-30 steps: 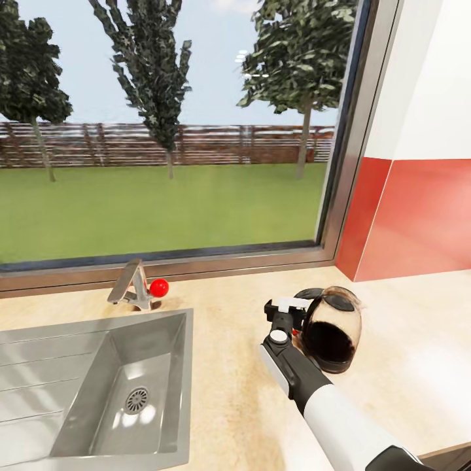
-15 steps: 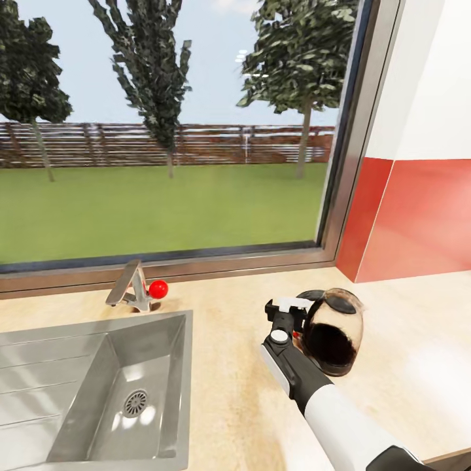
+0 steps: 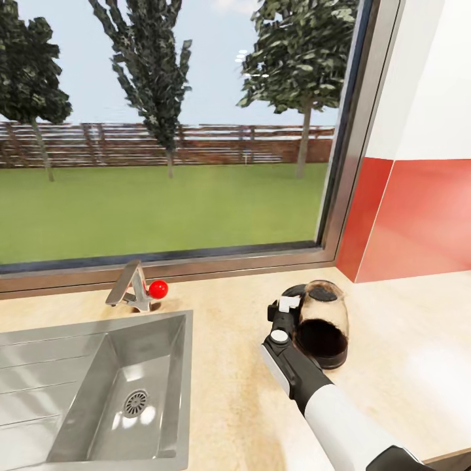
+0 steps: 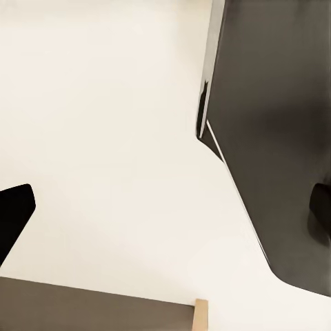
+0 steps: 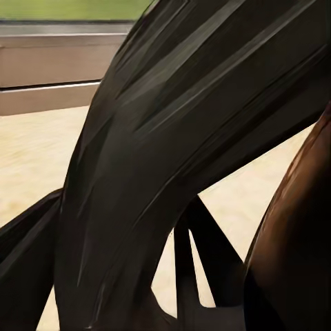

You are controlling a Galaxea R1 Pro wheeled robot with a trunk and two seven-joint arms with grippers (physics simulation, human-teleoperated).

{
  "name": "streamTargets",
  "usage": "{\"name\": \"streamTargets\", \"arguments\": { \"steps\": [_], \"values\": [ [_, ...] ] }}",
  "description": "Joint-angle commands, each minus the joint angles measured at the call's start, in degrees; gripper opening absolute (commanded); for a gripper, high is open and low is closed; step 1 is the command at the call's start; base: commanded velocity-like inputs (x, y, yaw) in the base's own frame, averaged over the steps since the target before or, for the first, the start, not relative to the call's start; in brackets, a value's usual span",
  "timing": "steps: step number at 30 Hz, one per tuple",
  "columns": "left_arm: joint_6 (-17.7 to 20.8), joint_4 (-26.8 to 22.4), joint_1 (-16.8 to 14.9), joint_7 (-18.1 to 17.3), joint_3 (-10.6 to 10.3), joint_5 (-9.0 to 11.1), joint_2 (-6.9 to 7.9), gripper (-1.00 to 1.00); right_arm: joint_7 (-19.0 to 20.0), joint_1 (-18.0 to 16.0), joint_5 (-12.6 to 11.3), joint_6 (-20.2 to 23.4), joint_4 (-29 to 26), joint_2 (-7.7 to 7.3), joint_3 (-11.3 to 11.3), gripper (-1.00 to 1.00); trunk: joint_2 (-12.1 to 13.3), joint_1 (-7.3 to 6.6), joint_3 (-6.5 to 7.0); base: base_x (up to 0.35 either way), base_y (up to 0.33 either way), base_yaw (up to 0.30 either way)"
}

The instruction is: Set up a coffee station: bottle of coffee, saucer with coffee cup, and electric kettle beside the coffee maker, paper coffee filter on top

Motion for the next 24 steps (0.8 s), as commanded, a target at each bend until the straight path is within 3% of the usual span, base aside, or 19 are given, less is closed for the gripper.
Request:
{"name": "streamTargets", "arguments": {
  "steps": [1,18,24],
  "values": [
    [0.06,0.12,-0.09,0.21,0.4,-0.61,0.01,1.0,-0.41,-0.08,-0.5,-0.03,-0.04,-0.04,0.34,-1.0,-0.13,0.04,-0.13,0.0,0.0,0.0],
    [0.12,0.12,-0.09,0.19,0.35,-0.68,-0.62,1.0,-0.17,-0.08,-0.44,0.14,-0.58,-0.05,0.3,-1.0,-0.13,0.04,-0.13,0.0,0.0,0.0],
    [0.15,0.12,-0.05,0.14,0.23,-0.7,-0.56,1.0,6.66,-0.08,1.65,0.46,-4.85,-0.52,0.12,-1.0,-0.13,0.04,-0.13,0.0,0.0,0.0]
  ]
}}
